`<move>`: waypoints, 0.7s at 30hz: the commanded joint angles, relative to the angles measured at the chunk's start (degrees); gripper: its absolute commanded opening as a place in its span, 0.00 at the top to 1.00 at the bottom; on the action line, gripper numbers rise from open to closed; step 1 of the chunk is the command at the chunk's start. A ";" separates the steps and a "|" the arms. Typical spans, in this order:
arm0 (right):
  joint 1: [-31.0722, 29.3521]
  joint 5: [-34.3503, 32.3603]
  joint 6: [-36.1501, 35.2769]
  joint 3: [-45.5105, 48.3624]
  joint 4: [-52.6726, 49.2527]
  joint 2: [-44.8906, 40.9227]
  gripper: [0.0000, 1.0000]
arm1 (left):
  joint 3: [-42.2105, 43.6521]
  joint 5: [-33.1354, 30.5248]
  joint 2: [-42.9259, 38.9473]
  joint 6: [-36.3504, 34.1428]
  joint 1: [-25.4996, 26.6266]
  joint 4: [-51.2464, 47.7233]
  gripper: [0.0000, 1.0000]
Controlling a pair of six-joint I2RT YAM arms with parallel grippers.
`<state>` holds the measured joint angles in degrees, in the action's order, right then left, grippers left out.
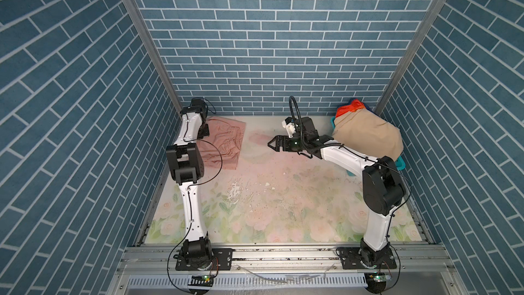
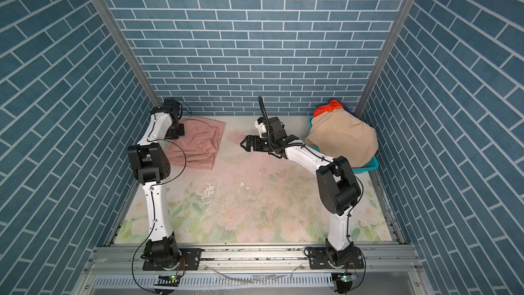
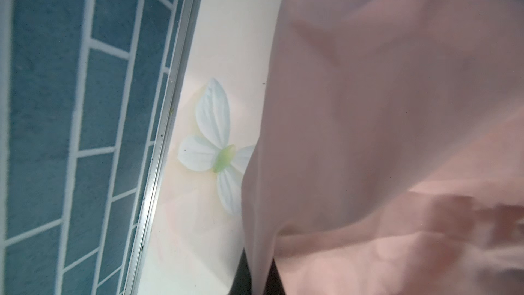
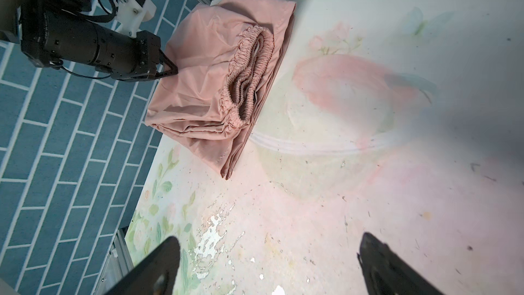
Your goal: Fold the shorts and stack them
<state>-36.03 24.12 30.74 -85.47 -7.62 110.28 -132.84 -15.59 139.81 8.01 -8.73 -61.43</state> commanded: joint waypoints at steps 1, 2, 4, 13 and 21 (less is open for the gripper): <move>-0.44 0.70 -1.92 -3.29 -1.66 1.99 0.01 | -2.45 -1.23 1.03 -0.73 -3.03 -0.36 1.00; -0.44 0.99 -1.83 -3.47 -1.60 2.45 0.01 | -3.22 -1.12 1.53 -1.02 -3.70 0.07 1.00; -0.48 1.26 -1.82 -3.48 -1.44 2.99 0.01 | -4.46 -0.72 2.35 -1.88 -4.62 1.15 1.00; -0.44 1.19 -1.81 -4.14 -2.47 3.71 0.02 | -5.16 0.38 4.75 -3.18 -5.98 5.35 1.00; -0.27 0.84 -2.35 -4.98 -4.68 3.38 0.01 | -7.29 -1.34 6.01 -4.14 -6.30 5.55 1.00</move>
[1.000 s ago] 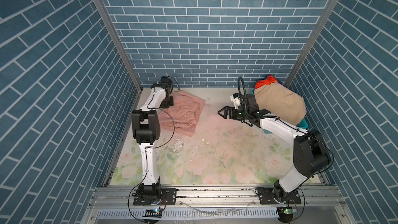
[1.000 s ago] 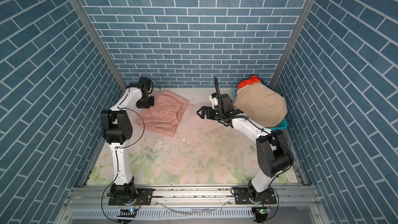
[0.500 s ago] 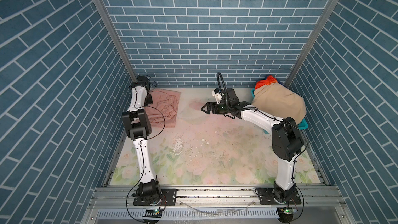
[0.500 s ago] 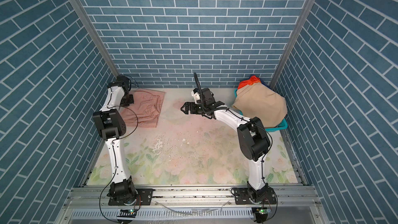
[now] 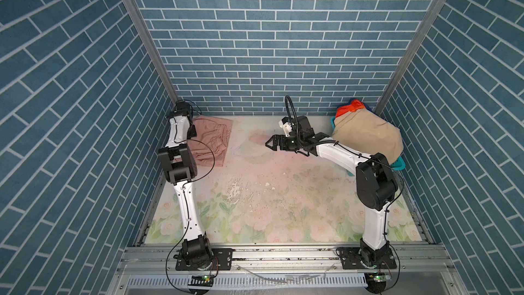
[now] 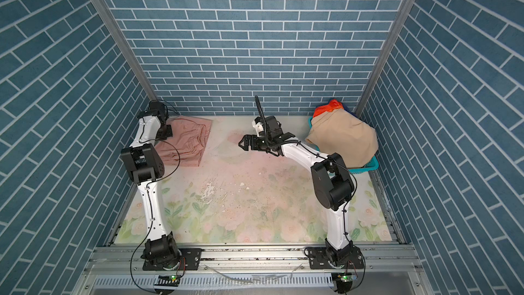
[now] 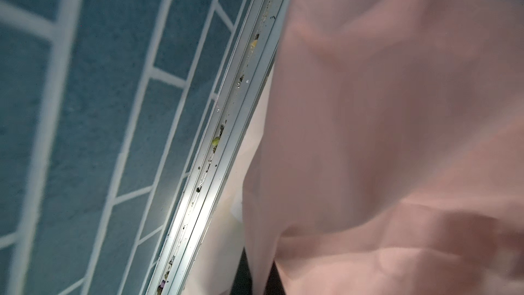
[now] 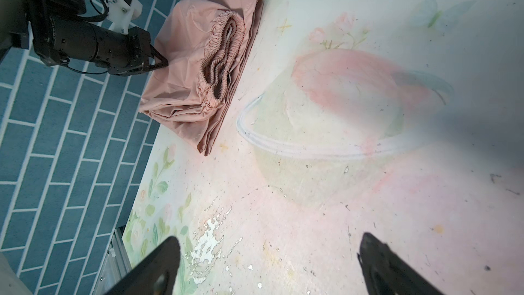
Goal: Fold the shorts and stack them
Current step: 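Release the shorts with the left gripper while the right gripper reaches toward the teal basket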
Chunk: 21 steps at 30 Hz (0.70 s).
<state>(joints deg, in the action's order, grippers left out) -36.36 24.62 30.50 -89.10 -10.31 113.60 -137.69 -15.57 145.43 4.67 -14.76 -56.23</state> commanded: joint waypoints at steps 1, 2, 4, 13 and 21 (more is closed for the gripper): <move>0.13 0.34 -2.03 -1.34 -2.16 -0.25 0.01 | -2.75 -2.00 0.23 -0.71 -0.40 -0.05 1.00; 0.18 0.25 -1.95 -1.26 -2.31 -0.54 0.01 | -2.76 -2.18 0.13 -0.62 -0.57 -0.29 1.00; 0.43 0.28 -1.69 -1.25 -2.44 -1.30 0.01 | -2.91 -1.97 0.06 -0.51 -0.94 -0.82 1.00; 0.46 -1.12 -1.50 1.53 -4.17 -7.11 0.01 | -4.83 -1.72 -0.75 -1.11 -2.01 -3.25 1.00; 0.63 -1.72 -1.30 3.81 -4.86 -11.48 0.01 | -6.19 3.19 -2.34 -1.24 -2.11 -3.36 0.56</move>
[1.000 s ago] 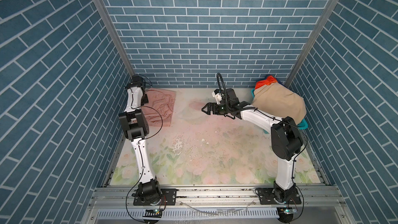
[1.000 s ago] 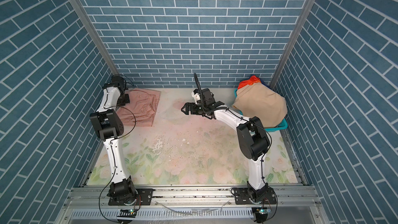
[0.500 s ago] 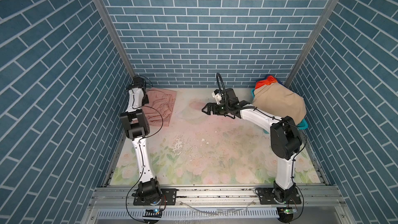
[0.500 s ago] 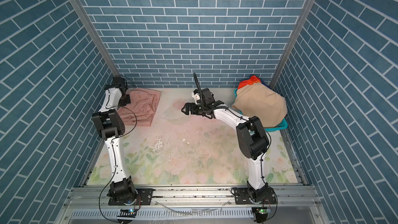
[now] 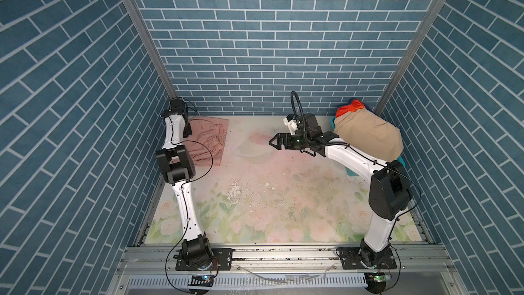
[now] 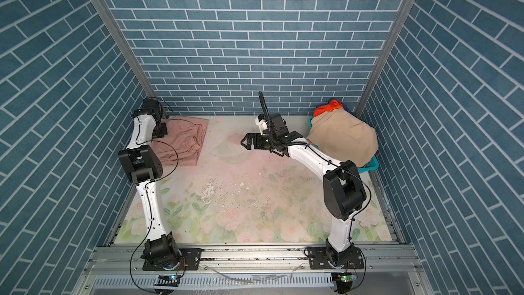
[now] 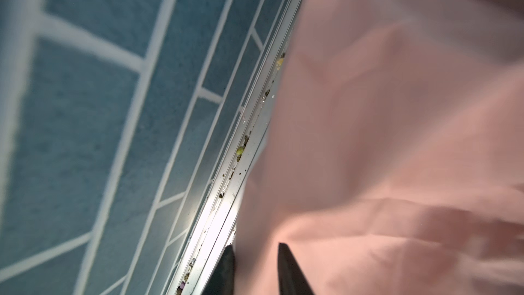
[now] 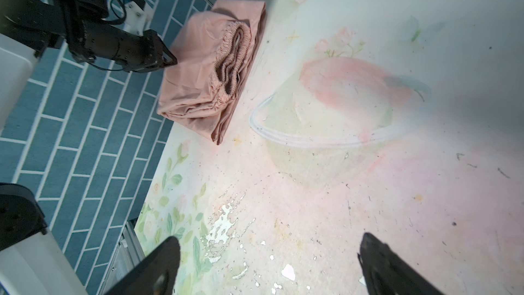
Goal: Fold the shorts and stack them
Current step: 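Release the shorts with the left gripper while the right gripper reaches toward the teal basket, then grasp the beige shorts in the basket with the right gripper while the left approaches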
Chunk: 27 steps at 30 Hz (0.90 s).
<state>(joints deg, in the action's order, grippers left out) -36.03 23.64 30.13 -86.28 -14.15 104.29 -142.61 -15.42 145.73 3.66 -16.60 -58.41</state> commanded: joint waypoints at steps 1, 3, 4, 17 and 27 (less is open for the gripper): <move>0.47 -1.06 -1.11 1.09 -1.36 -2.75 0.01 | -1.27 3.50 -3.16 0.01 -0.16 -1.28 0.42; 1.88 -1.61 -1.13 1.40 -2.05 -4.68 0.02 | -1.27 4.20 -4.64 1.08 -0.19 -1.77 0.17; 2.90 -2.02 -1.20 1.63 -2.77 -5.89 0.01 | -1.23 5.02 -5.64 1.65 -0.14 -1.99 0.08; 29.44 -18.28 -4.63 4.96 -22.10 -19.57 0.02 | 6.28 -7.57 -28.30 -8.67 29.50 8.81 0.00; 34.98 -17.49 -6.75 3.45 -20.02 -10.99 0.01 | 22.95 -2.45 -32.66 -8.87 51.58 24.41 0.00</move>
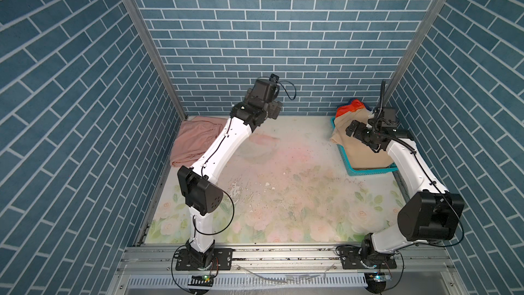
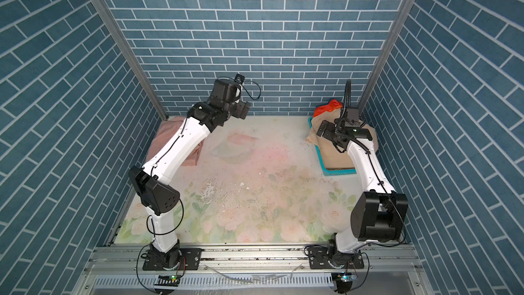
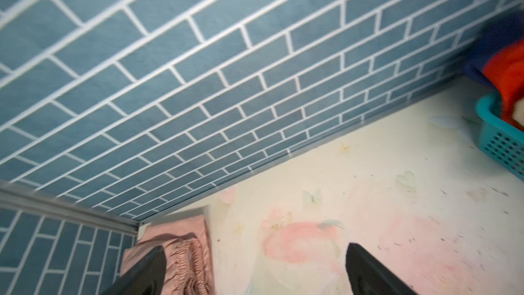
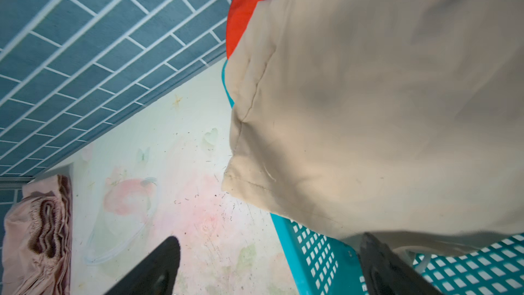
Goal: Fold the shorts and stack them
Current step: 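Grasp the beige shorts in the basket with the right gripper while the left approaches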
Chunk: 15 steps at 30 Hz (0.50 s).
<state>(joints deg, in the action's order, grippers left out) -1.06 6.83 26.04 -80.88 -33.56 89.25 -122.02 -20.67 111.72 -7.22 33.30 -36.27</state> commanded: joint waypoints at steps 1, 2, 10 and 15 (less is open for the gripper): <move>-0.01 -0.38 -2.66 -3.22 -0.28 5.95 0.01 | 3.31 4.69 1.83 3.97 2.62 2.11 0.01; 0.01 0.05 -2.56 -4.50 -0.05 8.08 0.01 | 4.17 6.53 2.22 6.06 3.46 1.79 0.00; -0.08 3.08 0.05 -13.52 3.67 19.39 0.05 | 8.91 9.32 3.52 11.31 9.26 2.29 0.00; -0.06 4.42 2.58 -19.85 5.34 26.86 0.06 | 8.96 10.01 4.91 11.76 10.59 4.02 0.00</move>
<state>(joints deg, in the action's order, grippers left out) -1.06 9.69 26.30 -98.21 -30.22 113.34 -111.87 -11.25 115.77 3.09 43.57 -33.65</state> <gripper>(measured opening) 0.936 0.995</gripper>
